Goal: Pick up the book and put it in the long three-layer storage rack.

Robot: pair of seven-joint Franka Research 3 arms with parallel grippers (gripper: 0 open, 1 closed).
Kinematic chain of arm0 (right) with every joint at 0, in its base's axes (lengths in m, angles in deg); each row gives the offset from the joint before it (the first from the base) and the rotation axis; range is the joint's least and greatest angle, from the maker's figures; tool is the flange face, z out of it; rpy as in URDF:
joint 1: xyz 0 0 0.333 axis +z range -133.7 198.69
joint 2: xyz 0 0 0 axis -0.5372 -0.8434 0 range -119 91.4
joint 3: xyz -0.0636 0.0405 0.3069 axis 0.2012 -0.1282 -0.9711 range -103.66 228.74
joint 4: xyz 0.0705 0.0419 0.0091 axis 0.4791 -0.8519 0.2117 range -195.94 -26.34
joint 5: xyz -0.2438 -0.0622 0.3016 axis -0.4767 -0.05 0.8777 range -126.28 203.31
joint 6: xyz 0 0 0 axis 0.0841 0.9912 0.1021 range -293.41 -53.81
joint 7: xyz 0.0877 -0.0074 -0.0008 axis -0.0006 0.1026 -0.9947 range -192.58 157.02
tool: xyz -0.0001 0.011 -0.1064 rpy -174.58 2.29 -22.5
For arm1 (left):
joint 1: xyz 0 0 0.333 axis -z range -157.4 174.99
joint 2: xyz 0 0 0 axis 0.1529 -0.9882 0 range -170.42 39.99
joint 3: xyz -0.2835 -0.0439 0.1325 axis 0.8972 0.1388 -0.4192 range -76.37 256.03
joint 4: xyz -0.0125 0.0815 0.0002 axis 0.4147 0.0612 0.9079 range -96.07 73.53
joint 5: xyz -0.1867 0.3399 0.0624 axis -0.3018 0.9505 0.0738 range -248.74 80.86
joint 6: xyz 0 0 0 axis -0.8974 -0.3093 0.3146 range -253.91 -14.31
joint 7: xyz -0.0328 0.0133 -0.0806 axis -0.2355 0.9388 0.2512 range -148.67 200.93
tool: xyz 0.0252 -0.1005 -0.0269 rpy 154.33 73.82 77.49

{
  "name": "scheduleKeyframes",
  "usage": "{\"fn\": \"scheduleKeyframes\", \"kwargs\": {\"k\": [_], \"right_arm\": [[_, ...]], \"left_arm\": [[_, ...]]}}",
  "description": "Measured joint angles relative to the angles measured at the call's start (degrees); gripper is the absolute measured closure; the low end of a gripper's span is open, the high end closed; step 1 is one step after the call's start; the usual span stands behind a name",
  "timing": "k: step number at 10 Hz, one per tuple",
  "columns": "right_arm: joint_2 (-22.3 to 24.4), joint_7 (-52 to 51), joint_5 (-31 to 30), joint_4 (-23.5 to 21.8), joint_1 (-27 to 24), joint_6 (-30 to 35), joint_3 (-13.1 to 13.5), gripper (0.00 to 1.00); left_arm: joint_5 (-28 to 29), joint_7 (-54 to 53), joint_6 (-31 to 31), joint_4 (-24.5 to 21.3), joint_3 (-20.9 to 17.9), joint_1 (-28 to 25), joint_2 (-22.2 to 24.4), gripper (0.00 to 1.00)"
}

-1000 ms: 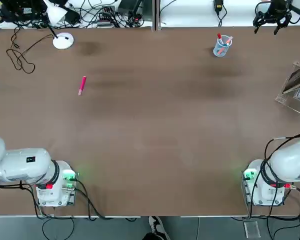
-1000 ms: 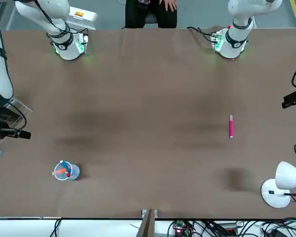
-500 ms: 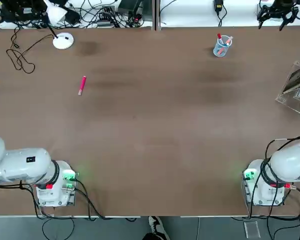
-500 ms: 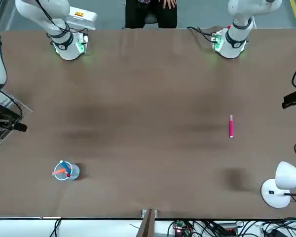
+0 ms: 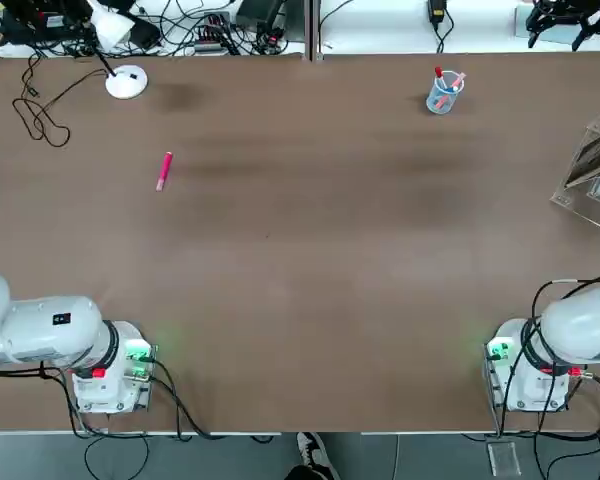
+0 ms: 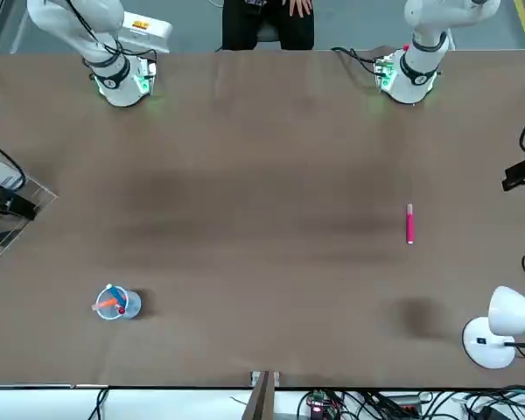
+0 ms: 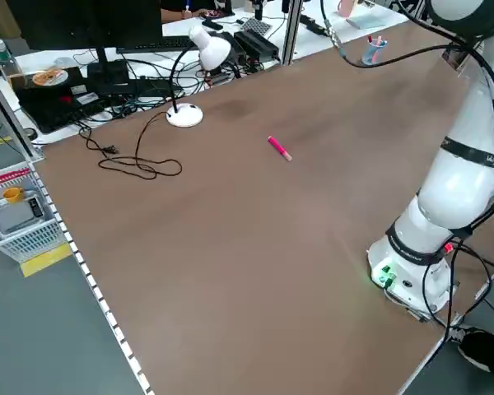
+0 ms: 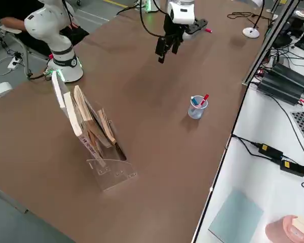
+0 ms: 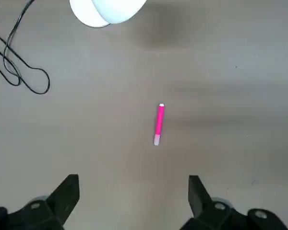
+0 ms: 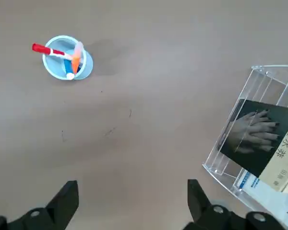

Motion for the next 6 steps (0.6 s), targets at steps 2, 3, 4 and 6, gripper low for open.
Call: {"fn": "scheduleKeyframes", "kwargs": {"k": [2,3,4,6], "right_arm": [[1.4,-2.8,0.0,-1.3,0.0,0.0,0.0,0.00],[2.0,-4.4,0.0,-1.8,0.0,0.0,0.1,0.00],[2.8,-5.6,0.0,-2.2,0.0,0.0,0.1,0.00],[4.7,-6.7,0.0,-2.9,0.1,0.0,0.1,0.00]], "left_arm": [[0.0,0.0,0.0,0.0,0.0,0.0,0.0,0.00],[0.0,0.0,0.0,0.0,0.0,0.0,0.0,0.00],[0.0,0.0,0.0,0.0,0.0,0.0,0.0,0.00],[0.0,0.0,0.0,0.0,0.0,0.0,0.0,0.00]]}}
